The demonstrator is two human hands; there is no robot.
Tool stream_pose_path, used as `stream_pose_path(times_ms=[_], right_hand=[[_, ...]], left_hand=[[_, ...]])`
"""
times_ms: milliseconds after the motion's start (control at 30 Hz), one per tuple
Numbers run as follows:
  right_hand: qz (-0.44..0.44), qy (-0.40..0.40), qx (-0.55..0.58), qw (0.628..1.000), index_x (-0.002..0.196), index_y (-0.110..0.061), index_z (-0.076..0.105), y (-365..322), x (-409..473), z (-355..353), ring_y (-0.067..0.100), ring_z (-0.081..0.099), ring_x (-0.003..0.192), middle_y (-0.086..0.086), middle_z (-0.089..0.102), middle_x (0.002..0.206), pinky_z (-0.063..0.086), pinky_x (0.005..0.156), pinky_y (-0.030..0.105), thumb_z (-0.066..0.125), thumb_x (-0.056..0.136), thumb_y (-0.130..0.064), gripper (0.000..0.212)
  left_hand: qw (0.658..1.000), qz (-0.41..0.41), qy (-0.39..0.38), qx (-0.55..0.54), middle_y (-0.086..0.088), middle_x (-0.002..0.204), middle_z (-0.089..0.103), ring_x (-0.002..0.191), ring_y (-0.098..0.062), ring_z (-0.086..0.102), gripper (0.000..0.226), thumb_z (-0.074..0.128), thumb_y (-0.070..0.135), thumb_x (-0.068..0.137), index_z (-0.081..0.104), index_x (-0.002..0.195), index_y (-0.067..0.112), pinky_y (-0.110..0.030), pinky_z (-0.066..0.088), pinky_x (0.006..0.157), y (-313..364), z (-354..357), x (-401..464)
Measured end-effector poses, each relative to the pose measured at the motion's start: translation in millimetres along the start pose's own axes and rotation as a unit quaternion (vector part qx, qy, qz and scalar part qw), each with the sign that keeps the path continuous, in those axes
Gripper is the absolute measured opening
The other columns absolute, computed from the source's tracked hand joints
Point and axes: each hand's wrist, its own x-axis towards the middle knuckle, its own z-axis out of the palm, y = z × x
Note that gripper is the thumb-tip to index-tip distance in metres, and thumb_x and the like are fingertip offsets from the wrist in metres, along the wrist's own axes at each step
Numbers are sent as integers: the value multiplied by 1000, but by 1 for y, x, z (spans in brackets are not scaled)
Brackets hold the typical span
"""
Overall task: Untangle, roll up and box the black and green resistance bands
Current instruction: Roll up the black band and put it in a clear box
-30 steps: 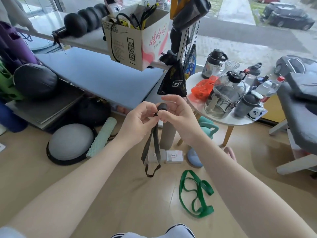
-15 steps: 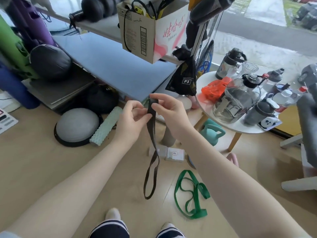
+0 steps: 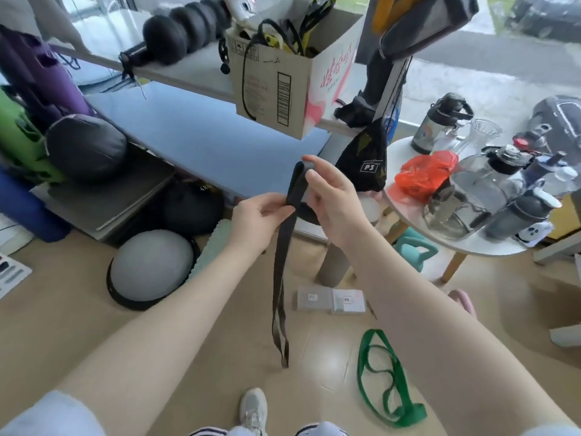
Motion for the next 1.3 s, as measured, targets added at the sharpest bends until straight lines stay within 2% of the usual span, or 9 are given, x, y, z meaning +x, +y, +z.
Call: stream_pose_path(times_ms=[167,433,533,667,833,967,1100,1200,1300], right_hand=[[-29,-8,98,995,102,-28,66,-26,27,8,5,40,57,-4,48,74,36,61,14,52,88,-16,24],[-14,-100,77,992,95,-28,69,-32,36,-14,7,46,63,1,53,81,41,62,18,52,84,-16,23],[40,-147,50,987,96,-26,69,3,25,-43,10,48,68,4,55,89,42,69,22,53,87,-12,24],[116,-203,-58,971,99,-22,65,81,2,-97,5,58,74,-9,65,83,46,72,21,54,89,-5,22],[247,-192,-199,929,99,-10,65,213,-57,-192,-6,50,63,-12,62,77,37,60,11,53,88,4,21],[330,-170,-201,907,110,5,60,326,-100,-262,-2,57,72,2,63,86,42,79,13,53,86,10,25],[386,-136,-172,896,98,-5,63,430,-144,-312,4,58,68,3,64,82,44,74,14,50,86,11,23],[401,-114,-178,891,97,-14,66,499,-179,-341,6,59,87,-2,68,91,41,88,19,54,87,2,22],[406,-111,-167,892,95,-15,65,558,-196,-358,3,60,84,-4,68,87,44,82,15,53,88,3,23]], left_hand=[[999,47,-6,-20,14,88,70,86,-4,65,11,64,17,86,70,92,24,-16,52,77,31,-11,32],[997,58,48,-4,7,83,70,81,-14,66,8,68,15,82,69,85,23,-34,55,79,27,11,32],[997,18,70,22,2,86,69,80,-11,63,7,69,13,81,66,88,14,-23,50,78,-15,35,13],[995,-90,52,-6,-3,91,63,82,-3,59,15,61,-3,83,61,95,5,-6,44,74,-102,95,-27],[975,-222,13,17,-1,96,62,94,-16,58,27,49,-9,86,59,93,16,-10,42,82,-241,184,-82],[941,-339,-5,-20,-1,94,65,88,-15,60,22,50,3,91,58,91,23,-22,43,79,-339,246,-129],[864,-486,-42,-122,-10,96,62,78,-20,63,15,41,21,99,55,100,15,-28,50,73,-423,295,-166],[805,-566,-56,-169,-16,91,64,75,-24,66,28,37,30,100,54,107,9,-27,54,64,-487,326,-191],[765,-605,-9,-221,-16,86,65,76,-23,66,29,37,26,99,55,107,4,-28,56,62,-554,354,-205]])
